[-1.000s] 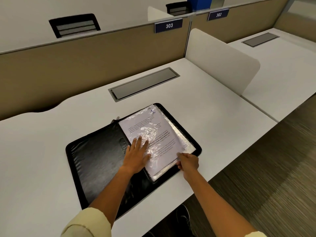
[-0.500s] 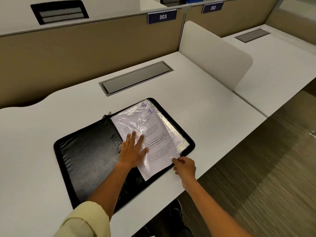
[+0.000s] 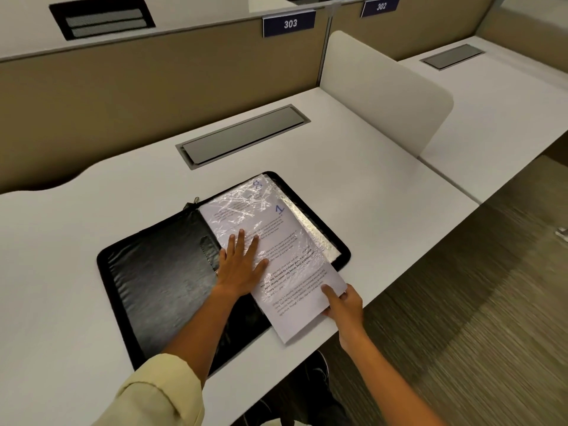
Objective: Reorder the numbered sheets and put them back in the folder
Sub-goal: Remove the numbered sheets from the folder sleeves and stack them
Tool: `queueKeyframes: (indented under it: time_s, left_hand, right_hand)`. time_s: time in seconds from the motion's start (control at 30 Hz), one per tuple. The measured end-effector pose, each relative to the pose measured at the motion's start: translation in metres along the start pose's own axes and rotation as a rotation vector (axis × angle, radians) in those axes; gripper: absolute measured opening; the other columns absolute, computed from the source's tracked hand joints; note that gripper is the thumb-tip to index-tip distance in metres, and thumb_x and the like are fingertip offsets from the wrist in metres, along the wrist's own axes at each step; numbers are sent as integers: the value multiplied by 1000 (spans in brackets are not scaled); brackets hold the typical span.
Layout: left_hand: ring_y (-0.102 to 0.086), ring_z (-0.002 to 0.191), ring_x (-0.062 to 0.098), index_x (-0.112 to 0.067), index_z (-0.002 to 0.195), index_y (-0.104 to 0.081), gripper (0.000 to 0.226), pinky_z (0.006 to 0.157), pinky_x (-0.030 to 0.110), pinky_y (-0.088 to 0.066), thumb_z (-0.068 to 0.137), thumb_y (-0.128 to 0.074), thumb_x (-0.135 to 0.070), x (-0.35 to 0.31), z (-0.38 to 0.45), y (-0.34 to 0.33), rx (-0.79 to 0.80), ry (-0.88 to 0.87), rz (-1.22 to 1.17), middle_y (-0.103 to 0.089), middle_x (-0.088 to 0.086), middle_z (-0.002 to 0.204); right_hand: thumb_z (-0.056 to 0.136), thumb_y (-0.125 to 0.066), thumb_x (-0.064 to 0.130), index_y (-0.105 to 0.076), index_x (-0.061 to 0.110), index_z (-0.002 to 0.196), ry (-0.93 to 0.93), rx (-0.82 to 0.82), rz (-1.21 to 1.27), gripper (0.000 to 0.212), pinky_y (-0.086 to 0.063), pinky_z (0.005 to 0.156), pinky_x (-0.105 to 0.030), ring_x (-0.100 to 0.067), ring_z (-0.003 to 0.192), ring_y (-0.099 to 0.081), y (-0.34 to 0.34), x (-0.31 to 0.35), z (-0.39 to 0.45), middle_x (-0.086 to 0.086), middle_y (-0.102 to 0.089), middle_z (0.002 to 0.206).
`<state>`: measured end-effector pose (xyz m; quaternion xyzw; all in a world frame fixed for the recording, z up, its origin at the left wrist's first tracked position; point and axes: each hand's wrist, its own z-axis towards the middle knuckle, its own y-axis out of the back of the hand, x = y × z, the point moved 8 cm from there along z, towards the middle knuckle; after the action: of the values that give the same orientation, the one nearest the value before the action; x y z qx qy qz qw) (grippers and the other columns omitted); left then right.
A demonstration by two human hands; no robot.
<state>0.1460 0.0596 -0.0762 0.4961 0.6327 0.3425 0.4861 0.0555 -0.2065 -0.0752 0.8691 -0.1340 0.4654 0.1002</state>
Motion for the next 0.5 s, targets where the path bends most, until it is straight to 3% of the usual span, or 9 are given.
queueKeyframes:
  time_s: [0.2, 0.37, 0.5]
  left_hand:
    - [23, 148, 27, -30, 156, 7, 74, 120, 53, 6, 98, -22, -65, -2, -4, 3, -13, -8, 0, 25, 4, 161]
    - [23, 148, 27, -29, 156, 7, 75, 120, 53, 7, 97, -20, -66, -4, 0, 2, -21, -10, 20, 26, 5, 161]
    - [20, 149, 27, -28, 157, 6, 74, 120, 54, 6, 98, -20, -64, -12, 6, 4, -60, 5, 23, 23, 6, 162]
  right_hand:
    - [88, -74, 3, -70, 15, 98, -50, 9, 51, 15, -62, 77, -42, -27, 94, -71, 0, -14, -3, -10, -74, 103]
    - [91, -71, 3, -69, 12, 108, -35, -9, 55, 20, -59, 69, -29, -21, 94, -71, 24, -17, -14, -7, -74, 104]
    - [93, -66, 1, -70, 13, 112, -19, -72, 96, 23, -58, 73, -26, -20, 96, -71, 55, -24, -24, -6, -75, 105]
